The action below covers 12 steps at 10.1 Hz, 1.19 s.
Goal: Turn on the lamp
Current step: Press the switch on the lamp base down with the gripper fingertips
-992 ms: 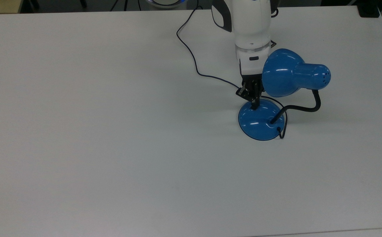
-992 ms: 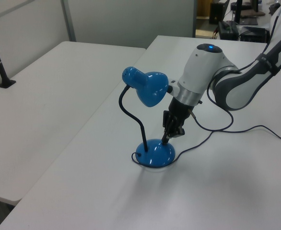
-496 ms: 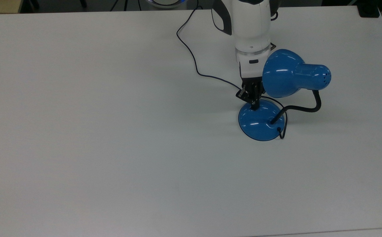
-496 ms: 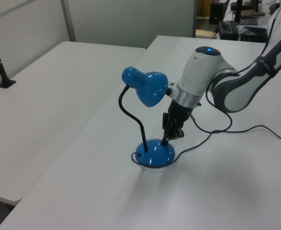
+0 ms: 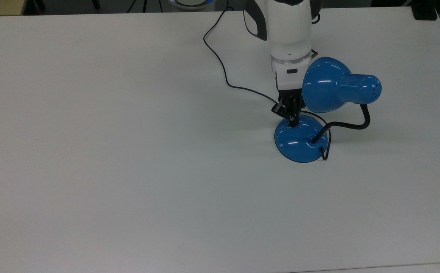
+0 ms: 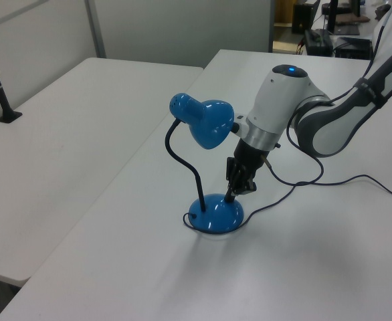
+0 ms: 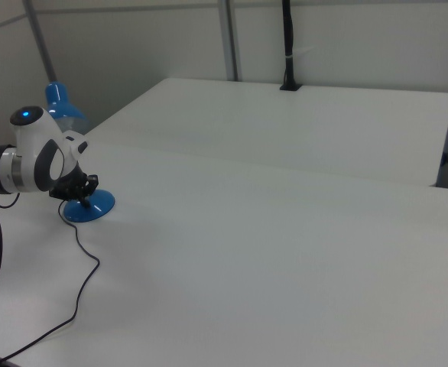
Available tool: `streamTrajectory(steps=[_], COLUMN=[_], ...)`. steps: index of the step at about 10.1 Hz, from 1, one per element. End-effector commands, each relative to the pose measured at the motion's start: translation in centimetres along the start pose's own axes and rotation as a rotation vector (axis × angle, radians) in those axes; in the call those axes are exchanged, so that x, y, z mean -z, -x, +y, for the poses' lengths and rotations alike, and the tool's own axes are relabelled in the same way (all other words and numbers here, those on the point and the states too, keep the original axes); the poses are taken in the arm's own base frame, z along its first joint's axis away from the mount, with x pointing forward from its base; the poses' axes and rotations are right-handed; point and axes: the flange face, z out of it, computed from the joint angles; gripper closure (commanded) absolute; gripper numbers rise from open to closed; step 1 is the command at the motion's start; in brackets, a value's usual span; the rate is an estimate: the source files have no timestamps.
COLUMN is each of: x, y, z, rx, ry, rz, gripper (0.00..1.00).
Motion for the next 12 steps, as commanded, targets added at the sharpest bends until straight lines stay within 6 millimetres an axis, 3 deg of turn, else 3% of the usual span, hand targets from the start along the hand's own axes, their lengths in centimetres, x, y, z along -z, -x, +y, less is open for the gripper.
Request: streamTrajectory(steps=[1, 9, 12], x=[-0.1, -2.2, -2.0], y=[-0.9, -0.3, -0.2], z=[0.2, -0.1, 0.1], rx=[0.022, 0.048, 0.038], ry=[0.004, -0.010, -0.010], rz=[0.033, 0.007, 0.007], gripper=[1.00, 1.00, 1.00])
